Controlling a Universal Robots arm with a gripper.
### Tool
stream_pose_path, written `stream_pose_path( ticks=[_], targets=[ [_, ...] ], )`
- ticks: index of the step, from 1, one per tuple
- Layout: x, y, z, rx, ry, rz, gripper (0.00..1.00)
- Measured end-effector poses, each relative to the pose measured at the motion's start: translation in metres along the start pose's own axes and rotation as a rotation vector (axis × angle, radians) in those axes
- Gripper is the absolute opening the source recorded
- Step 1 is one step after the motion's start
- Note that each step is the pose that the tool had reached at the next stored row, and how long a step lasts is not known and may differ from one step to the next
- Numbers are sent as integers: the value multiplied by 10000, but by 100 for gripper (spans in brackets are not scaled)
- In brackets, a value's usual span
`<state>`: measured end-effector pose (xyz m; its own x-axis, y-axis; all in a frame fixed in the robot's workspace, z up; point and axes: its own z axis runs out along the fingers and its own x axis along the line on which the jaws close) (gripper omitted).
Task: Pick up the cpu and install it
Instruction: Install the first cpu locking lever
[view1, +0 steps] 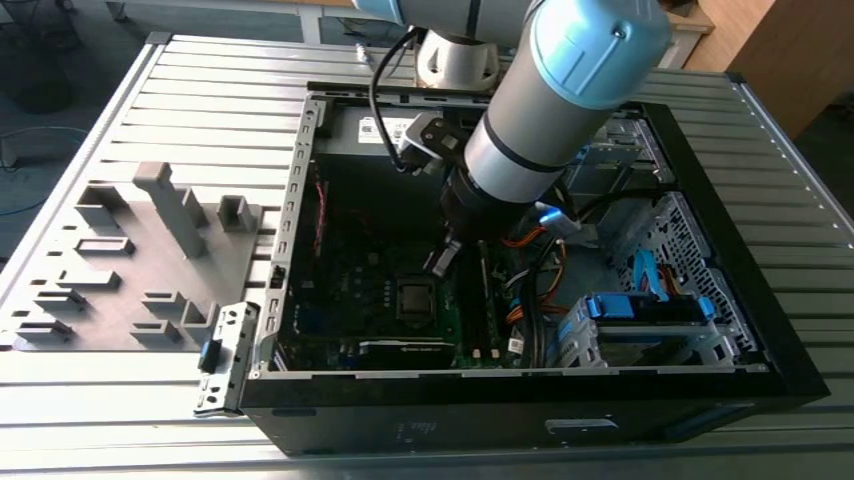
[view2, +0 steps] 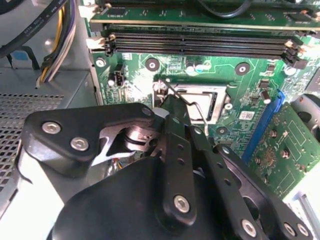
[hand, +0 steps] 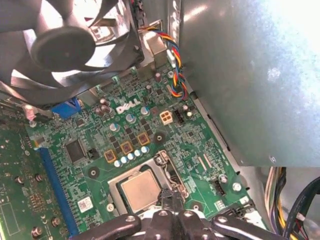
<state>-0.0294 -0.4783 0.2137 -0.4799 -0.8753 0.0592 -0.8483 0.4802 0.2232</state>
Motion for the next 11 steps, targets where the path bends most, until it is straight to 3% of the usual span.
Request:
stream_pose_path(
  ticks=[4,11],
  targets=[
    [10,-14,32,25,47,13,11],
    [77,-59,47,160,284,74,11]
  ],
)
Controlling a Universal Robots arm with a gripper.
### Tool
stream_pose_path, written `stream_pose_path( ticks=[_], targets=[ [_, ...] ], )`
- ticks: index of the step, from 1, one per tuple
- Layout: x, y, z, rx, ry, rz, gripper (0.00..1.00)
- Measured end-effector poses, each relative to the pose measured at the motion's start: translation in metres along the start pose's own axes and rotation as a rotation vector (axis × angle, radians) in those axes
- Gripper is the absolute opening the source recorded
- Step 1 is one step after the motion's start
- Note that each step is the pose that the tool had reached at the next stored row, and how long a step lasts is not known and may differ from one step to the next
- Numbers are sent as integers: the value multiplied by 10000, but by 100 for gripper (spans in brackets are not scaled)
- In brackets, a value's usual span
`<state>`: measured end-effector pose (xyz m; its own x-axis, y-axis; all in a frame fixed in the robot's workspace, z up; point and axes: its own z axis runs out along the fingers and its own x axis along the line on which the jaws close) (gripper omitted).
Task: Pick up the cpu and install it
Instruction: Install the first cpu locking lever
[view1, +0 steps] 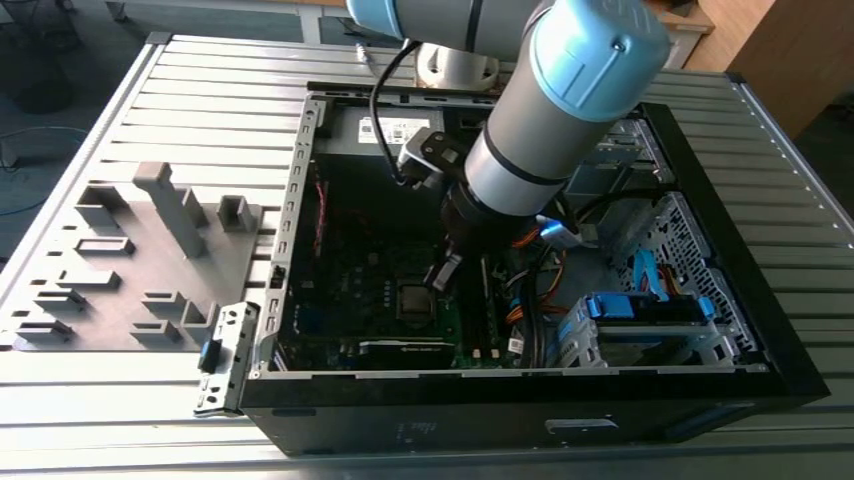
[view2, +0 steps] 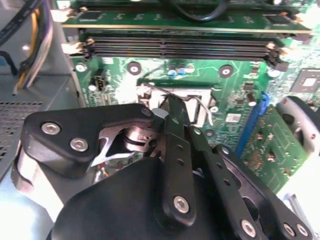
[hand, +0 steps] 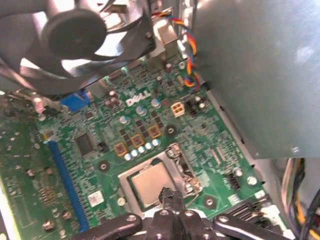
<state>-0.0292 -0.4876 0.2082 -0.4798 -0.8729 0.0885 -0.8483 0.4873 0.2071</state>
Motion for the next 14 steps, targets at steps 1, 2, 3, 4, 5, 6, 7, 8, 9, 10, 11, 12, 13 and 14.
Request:
stream_pose_path(
  ticks=[1,2,3,4,5,6,7,8,9,10,11,12,13,14],
  targets=[
    [3,-3,0,9,18,6,11],
    [3,-5,0,11,23,9,11],
    [3,-6,-1,13,24,10,11],
    [2,-7,-1,13,25,10,11],
    [-1,-13,-1,13,25,10,11],
    [-6,-23,-2,13,25,11,11],
    [-11,-34,-3,12,24,12,11],
    [-15,-43,-3,14,26,13,11],
    [-16,-49,-1,18,33,14,11],
    [-17,-51,3,25,44,18,11],
    [-17,-54,10,33,59,24,11],
    [-16,-56,16,43,77,29,11],
    [-16,-59,21,55,97,35,11],
    [-14,-61,25,67,117,41,11]
  ],
)
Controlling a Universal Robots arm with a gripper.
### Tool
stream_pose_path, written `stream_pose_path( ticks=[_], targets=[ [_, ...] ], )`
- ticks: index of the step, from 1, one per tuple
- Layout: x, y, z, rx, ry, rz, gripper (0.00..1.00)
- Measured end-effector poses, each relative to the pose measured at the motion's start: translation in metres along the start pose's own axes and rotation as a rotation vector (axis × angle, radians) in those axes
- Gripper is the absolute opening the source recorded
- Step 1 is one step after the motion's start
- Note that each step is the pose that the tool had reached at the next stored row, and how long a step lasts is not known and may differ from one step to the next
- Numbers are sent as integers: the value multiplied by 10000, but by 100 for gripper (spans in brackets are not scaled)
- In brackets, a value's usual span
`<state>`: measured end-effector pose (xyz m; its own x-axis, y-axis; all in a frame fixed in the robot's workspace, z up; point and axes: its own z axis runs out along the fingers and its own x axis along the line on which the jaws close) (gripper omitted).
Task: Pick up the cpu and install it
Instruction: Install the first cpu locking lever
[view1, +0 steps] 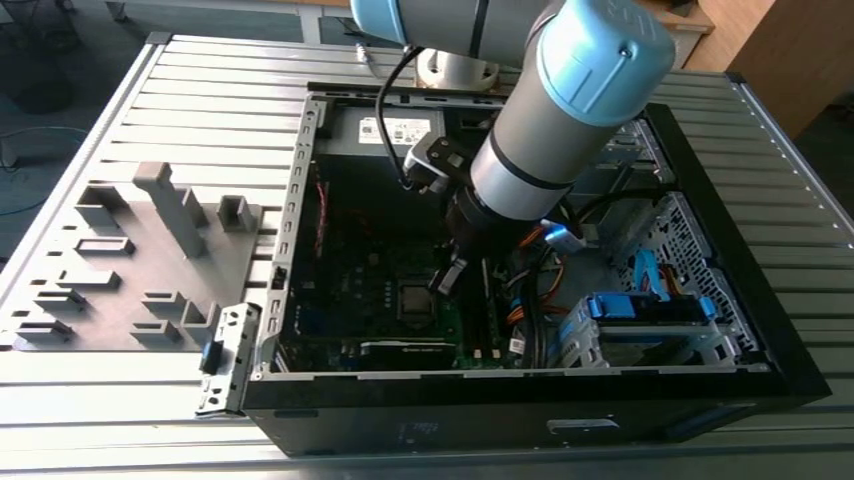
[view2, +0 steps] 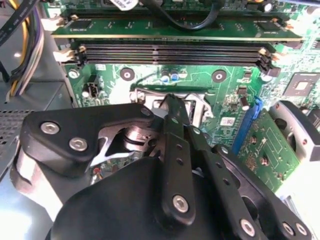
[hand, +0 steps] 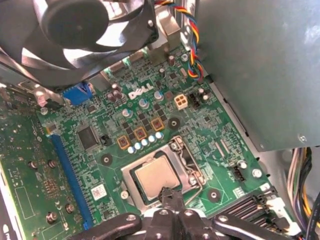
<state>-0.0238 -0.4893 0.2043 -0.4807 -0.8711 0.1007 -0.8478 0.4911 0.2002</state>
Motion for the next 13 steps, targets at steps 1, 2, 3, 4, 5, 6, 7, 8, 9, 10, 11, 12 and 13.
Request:
stream_pose_path(
  ticks=[1,2,3,4,5,6,7,8,9,10,11,12,13],
  targets=[
    [1,-2,4,13,24,8,11],
    [2,-4,9,30,53,17,11],
    [5,-7,14,46,83,28,11],
    [8,-11,20,60,107,38,11],
    [11,-14,25,75,132,49,11],
    [11,-16,31,93,164,62,11],
    [11,-18,36,113,199,74,11],
    [11,-19,40,128,226,84,11],
    [11,-20,46,143,254,99,11],
    [10,-21,53,160,284,118,11],
    [9,-23,59,177,314,141,11],
    [8,-24,61,186,331,174,11],
    [7,-27,60,189,336,203,11]
  ],
)
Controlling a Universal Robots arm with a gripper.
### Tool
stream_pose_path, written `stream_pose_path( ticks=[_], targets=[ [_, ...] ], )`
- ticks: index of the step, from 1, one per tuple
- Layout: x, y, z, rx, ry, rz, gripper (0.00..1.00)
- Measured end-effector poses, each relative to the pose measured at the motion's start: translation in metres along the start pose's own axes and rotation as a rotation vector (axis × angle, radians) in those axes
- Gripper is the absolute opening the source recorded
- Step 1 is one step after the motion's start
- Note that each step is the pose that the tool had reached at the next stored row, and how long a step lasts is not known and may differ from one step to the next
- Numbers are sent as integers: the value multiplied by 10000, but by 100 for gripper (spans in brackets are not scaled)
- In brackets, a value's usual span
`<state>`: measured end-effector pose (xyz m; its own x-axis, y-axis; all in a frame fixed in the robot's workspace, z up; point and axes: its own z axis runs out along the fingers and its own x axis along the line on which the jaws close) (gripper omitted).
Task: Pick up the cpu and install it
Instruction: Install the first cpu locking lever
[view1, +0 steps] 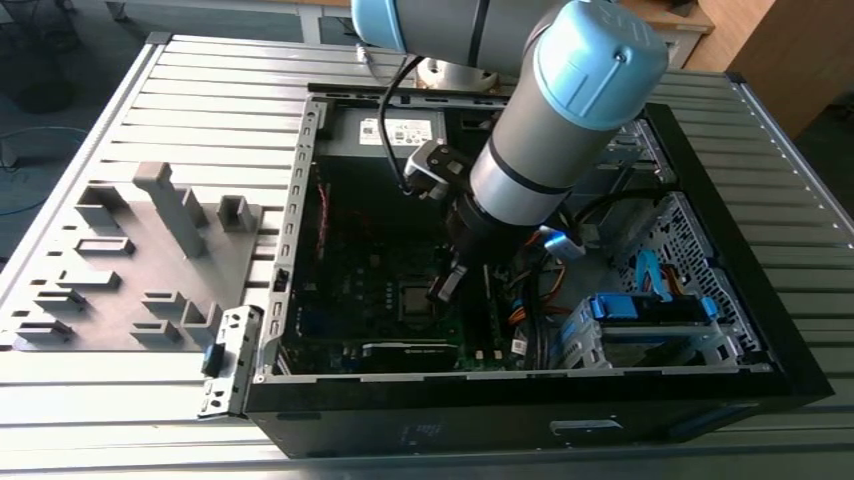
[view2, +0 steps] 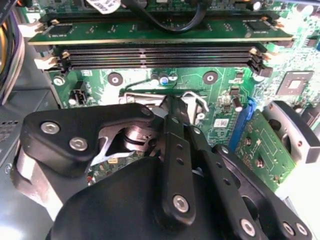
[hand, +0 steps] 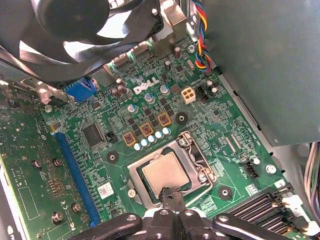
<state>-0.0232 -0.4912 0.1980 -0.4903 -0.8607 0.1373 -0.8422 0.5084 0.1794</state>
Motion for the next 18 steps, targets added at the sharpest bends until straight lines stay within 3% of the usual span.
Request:
stream_pose_path(
  ticks=[18],
  targets=[
    [13,-37,39,-1,-1,33,11]
  ],
)
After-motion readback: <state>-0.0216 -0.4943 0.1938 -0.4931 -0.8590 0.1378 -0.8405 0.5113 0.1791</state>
